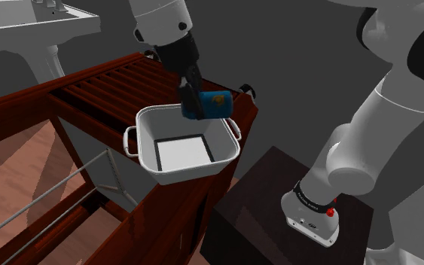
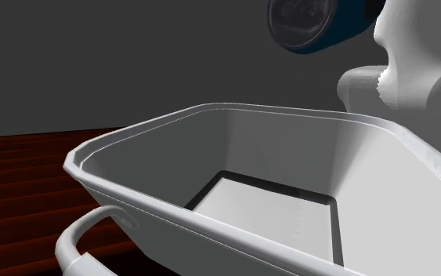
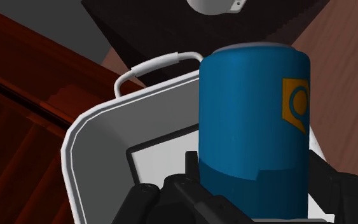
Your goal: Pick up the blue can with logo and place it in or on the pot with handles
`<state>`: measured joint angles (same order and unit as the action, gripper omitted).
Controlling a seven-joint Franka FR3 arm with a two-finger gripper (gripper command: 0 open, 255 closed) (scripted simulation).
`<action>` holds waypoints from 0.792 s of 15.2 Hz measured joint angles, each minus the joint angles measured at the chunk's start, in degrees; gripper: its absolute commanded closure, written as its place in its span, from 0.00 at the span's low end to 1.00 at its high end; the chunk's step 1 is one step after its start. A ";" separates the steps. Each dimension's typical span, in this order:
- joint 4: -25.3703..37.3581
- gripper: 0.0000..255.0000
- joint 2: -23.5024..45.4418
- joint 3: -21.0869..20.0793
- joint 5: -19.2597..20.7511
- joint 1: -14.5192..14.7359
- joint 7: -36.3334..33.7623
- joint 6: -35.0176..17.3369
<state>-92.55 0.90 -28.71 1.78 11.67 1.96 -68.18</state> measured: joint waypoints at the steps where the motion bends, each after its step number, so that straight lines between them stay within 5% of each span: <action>1: 0.69 1.00 0.01 -0.02 0.00 0.02 -0.01 0.69; 6: 13.76 1.00 10.74 -0.36 4.67 1.45 -1.17 4.39; 12: 10.45 1.00 11.39 -0.14 4.99 1.17 -1.10 0.55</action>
<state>-82.10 12.29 -28.85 6.78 12.84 0.85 -67.63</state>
